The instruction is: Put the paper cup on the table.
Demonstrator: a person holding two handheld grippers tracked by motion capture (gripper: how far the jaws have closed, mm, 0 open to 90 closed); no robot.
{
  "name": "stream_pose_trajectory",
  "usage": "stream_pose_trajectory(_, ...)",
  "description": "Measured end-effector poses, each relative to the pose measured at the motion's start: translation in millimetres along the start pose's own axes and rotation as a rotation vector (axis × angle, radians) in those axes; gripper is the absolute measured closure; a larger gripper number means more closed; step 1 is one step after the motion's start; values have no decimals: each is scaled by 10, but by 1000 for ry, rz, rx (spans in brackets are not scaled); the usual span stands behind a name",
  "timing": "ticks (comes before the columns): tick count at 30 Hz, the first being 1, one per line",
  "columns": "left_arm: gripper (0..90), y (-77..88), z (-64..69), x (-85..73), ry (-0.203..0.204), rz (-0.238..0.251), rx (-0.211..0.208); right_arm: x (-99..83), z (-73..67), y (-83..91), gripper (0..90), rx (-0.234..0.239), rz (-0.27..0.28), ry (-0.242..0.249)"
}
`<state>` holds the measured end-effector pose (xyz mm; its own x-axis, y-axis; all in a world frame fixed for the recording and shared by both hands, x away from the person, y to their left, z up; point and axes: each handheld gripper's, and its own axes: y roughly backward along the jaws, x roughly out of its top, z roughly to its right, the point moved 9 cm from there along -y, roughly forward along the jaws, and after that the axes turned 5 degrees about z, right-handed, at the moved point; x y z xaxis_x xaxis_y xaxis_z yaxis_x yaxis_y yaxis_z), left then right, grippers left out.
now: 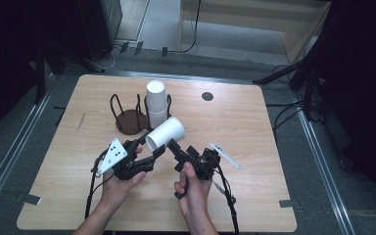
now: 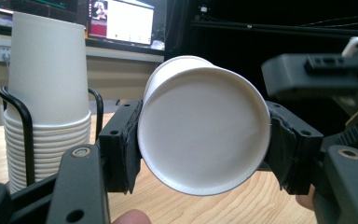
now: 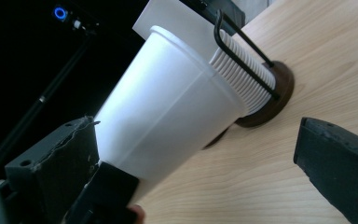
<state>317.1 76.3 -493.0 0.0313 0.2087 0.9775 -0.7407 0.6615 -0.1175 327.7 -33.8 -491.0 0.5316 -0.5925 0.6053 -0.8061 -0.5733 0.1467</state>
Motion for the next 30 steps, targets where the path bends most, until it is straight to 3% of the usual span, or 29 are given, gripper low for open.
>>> stream_pose_trajectory(3, 358, -8, 14, -16, -6, -2, 0, -2, -23, -36, 0, 0, -3, -77)
stream_pose_trajectory(9, 358, -19, 50, -25, -15, 3, -4, -6, -58, -92, 0, -8, -4, -191)
stream_pose_trajectory(10, 358, -20, 61, -31, -18, 0, -9, -6, -58, -92, 0, -8, -4, -191)
stream_pose_trajectory(11, 358, -26, 77, -44, -21, -3, -12, 0, -60, -116, 0, -10, -7, -238)
stream_pose_trajectory(13, 358, -32, 85, -50, -21, -1, -11, 2, -69, -124, 0, -6, -10, -259)
stream_pose_trajectory(14, 358, -35, 99, -65, -28, -6, -15, 9, -77, -146, 0, 2, -18, -295)
stream_pose_trajectory(19, 358, -43, 119, -74, -34, -6, -20, 10, -73, -173, 0, 6, -35, -355)
stream_pose_trajectory(21, 358, -44, 128, -75, -42, -5, -18, -3, -72, -197, 0, 13, -55, -401)
stream_pose_trajectory(30, 358, -52, 139, -95, -55, -10, -20, -13, -75, -251, 37, 41, -82, -478)
